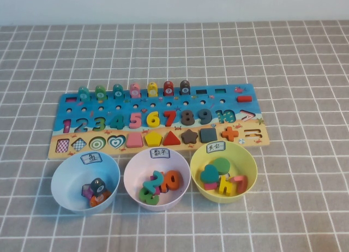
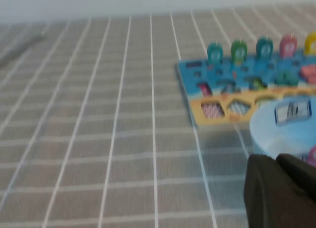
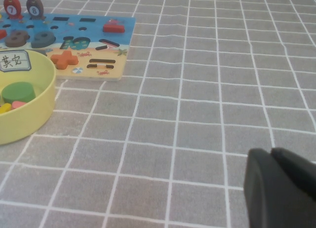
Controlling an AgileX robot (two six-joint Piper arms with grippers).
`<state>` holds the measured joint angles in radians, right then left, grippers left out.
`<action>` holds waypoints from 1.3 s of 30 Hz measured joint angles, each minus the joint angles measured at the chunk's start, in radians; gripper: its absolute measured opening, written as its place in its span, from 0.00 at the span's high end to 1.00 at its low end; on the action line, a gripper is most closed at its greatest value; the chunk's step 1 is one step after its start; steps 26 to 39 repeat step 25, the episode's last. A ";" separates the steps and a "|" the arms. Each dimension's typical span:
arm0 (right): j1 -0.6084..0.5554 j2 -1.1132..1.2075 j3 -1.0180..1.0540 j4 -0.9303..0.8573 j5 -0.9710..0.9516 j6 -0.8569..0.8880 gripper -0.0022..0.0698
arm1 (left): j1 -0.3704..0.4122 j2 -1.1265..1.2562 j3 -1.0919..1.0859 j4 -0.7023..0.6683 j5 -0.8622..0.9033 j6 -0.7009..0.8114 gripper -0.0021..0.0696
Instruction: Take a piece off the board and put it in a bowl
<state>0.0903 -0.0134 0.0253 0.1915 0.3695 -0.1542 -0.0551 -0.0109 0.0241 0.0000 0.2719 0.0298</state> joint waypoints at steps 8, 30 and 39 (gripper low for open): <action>0.000 0.000 0.000 0.000 0.000 0.000 0.99 | 0.000 0.000 0.002 0.000 0.097 -0.004 0.97; 0.000 0.000 0.000 0.000 -0.002 0.000 0.99 | 0.000 0.000 0.002 0.000 0.097 -0.004 0.97; 0.000 0.000 0.000 0.000 -0.002 0.000 0.99 | 0.000 0.000 0.002 0.000 0.097 -0.004 0.97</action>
